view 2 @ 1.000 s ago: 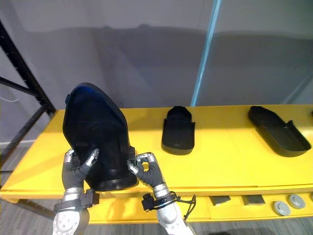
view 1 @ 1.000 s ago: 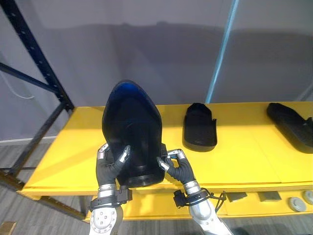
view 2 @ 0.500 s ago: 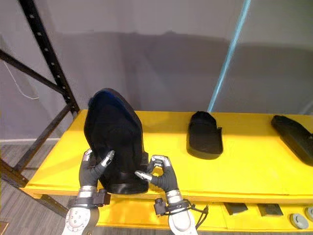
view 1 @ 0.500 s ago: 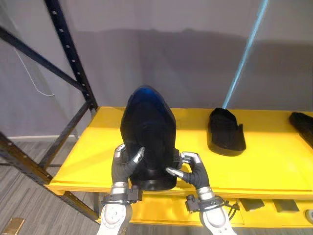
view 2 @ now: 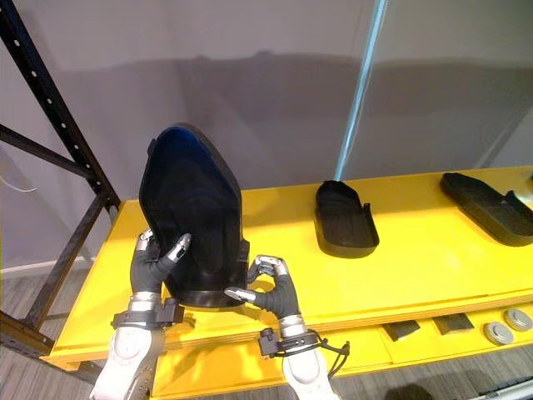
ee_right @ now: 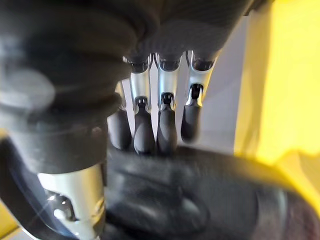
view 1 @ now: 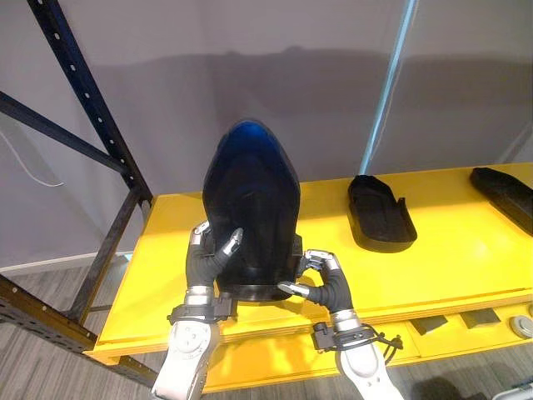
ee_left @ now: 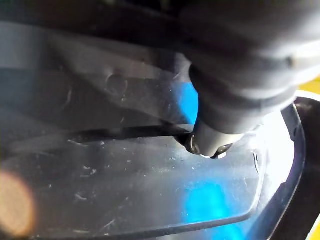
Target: Walk over and take plastic housings, then place them on the shelf
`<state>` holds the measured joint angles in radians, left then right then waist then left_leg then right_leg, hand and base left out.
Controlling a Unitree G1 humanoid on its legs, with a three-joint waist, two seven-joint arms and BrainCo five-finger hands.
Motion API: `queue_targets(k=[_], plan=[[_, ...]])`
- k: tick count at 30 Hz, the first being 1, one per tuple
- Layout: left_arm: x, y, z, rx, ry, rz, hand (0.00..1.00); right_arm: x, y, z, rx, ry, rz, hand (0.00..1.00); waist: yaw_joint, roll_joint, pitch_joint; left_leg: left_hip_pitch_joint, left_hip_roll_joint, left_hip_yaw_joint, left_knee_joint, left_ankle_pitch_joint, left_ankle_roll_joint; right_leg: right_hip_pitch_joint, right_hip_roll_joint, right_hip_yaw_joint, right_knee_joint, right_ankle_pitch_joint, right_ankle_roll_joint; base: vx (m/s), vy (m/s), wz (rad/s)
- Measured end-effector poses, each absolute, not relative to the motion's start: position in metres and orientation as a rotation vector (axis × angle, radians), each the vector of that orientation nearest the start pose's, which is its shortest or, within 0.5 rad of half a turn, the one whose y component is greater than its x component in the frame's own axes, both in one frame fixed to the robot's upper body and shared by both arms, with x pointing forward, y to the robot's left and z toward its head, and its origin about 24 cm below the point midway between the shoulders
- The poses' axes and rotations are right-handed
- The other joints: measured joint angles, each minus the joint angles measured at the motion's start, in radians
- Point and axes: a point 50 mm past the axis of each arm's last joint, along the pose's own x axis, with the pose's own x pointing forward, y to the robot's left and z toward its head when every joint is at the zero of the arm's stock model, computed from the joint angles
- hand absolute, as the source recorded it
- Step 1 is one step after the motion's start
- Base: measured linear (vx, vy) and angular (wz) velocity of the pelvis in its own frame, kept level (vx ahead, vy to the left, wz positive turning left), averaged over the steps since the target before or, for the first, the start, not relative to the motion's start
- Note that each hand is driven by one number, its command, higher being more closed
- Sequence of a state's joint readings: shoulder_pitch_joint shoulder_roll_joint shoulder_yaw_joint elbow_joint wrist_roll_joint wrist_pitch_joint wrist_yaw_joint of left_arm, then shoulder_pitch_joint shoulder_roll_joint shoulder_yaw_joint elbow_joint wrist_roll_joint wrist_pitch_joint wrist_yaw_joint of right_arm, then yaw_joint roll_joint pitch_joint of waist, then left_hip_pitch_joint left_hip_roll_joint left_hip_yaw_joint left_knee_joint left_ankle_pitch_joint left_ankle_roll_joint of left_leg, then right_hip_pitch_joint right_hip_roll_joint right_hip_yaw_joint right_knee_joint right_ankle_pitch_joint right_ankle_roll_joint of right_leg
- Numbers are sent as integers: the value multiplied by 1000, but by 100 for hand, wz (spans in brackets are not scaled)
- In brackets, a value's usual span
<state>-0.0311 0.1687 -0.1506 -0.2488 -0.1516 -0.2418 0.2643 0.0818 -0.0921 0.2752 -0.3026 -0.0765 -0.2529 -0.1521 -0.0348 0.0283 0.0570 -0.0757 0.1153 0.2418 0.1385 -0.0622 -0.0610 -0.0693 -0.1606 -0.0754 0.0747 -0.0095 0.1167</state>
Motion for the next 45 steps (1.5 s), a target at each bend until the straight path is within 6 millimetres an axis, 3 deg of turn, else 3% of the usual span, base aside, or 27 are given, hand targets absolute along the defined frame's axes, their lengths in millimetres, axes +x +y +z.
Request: queue_targets(k=[1,7,11,15,19,23,26,32,37,39,42,43,45], plan=[[247,158,123,-76,-471,111,100,220,-122,124,-8,-519,67,0,0,0,0,8,6,-3,-41,27,-9,0,12,-8,-17,10,-13,-16,-76,8],[258,192,120,-49,-432,279,100,206,-171,155,151,-670,-102,0,-11,0,1,45,6,-23,-172,98,-23,0,28,-28,-27,12,-16,9,-28,11],[261,209,123,-39,-434,363,100,199,-189,155,168,-687,-181,0,-20,1,3,62,2,-23,-216,119,-22,1,30,-20,-31,12,-16,6,4,1],[268,235,127,10,-432,438,100,184,-228,152,78,-684,-378,0,-37,4,23,63,0,-20,-224,121,-22,-3,29,-14,-33,12,-16,0,3,-2],[269,264,125,51,-392,495,100,156,-268,128,-54,-555,-648,0,-66,16,52,56,1,11,-225,120,-24,-30,33,20,-32,13,-16,2,10,-24],[280,289,137,63,-382,484,100,132,-286,61,-67,-217,-817,0,-84,22,89,41,10,59,-224,118,-26,-72,47,69,-34,31,-20,-1,1,-32],[288,302,144,25,-363,445,100,121,-284,23,-51,-20,-856,0,-95,30,123,37,9,87,-220,116,-28,-93,50,100,-35,39,-18,-20,13,-29],[297,325,136,31,-223,372,100,113,-280,-10,-26,144,-856,0,-90,31,167,11,24,120,-179,98,-36,-130,64,144,-24,45,-19,-17,-5,-21],[297,337,136,103,-148,299,100,94,-267,-62,16,405,-813,0,-88,33,209,-9,46,134,-142,82,-46,-149,82,162,-11,45,-20,-5,-23,-10],[296,340,134,107,-135,301,100,88,-263,-74,32,470,-795,0,-85,35,211,-13,50,144,-127,73,-45,-156,85,174,-4,44,-22,-13,-5,-17],[300,343,144,166,-130,276,100,83,-253,-88,69,544,-740,0,-90,35,234,-26,59,142,-95,61,-47,-160,89,175,10,42,-26,-45,-5,-3],[301,344,146,179,-128,273,0,82,-249,-92,85,565,-721,0,-89,36,239,-32,61,141,-88,60,-48,-169,90,176,20,40,-27,-80,-8,-1],[302,347,152,226,-132,283,0,80,-245,-100,93,610,-674,0,-88,36,248,-46,65,140,-75,59,-49,-182,93,177,31,39,-28,-64,-6,-1]])
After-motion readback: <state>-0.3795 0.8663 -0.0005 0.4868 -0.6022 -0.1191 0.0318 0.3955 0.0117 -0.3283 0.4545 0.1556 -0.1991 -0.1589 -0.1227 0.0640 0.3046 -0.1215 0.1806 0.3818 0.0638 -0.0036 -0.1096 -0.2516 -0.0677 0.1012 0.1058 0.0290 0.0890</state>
